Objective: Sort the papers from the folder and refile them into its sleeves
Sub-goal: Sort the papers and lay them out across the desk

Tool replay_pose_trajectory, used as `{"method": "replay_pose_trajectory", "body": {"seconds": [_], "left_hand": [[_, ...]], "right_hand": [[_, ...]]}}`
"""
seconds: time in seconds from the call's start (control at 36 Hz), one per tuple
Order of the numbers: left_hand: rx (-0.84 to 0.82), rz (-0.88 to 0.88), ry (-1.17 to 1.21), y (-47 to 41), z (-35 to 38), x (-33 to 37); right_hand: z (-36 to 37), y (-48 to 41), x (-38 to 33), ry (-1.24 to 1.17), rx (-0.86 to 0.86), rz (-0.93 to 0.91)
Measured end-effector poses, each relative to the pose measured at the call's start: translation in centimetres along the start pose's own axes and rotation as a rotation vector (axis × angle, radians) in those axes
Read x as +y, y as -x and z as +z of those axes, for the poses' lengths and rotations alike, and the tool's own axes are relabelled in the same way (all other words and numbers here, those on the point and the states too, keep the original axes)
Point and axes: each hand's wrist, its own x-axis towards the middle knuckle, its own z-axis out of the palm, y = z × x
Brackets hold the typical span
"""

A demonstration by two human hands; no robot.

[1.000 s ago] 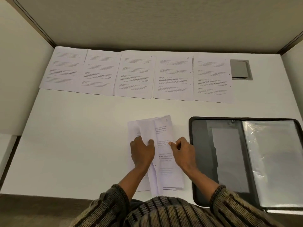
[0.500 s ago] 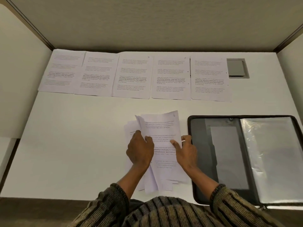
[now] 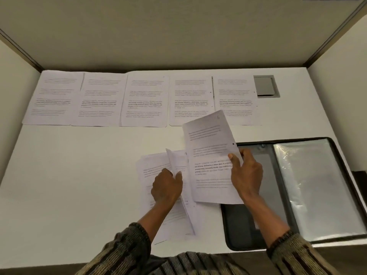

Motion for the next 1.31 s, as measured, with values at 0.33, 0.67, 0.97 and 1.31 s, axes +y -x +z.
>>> {"method": "replay_pose_trajectory", "body": {"seconds": [0.33, 0.67, 0.97, 1.31], "left_hand": [[-0.02, 0.025, -0.239, 1.0, 0.8, 4.3], [-0.338, 0.23, 0.305, -2.1, 3.0, 18.3], [-0.299, 0.329, 0.34, -8.3, 7.9, 31.5], [-0.186, 0.485, 0.061, -15.2, 14.0, 43.1]], "right_hand": [[-5.5, -6.8, 3.3, -0.304, 0.072, 0.176], [-7.8, -15.2, 8.2, -0.457, 0.035, 0.273], [-9.4, -28.9, 12.8, -0.274, 0.046, 0.204], [-8.4, -41.0, 19.8, -0.153, 0.074, 0.294]]}}
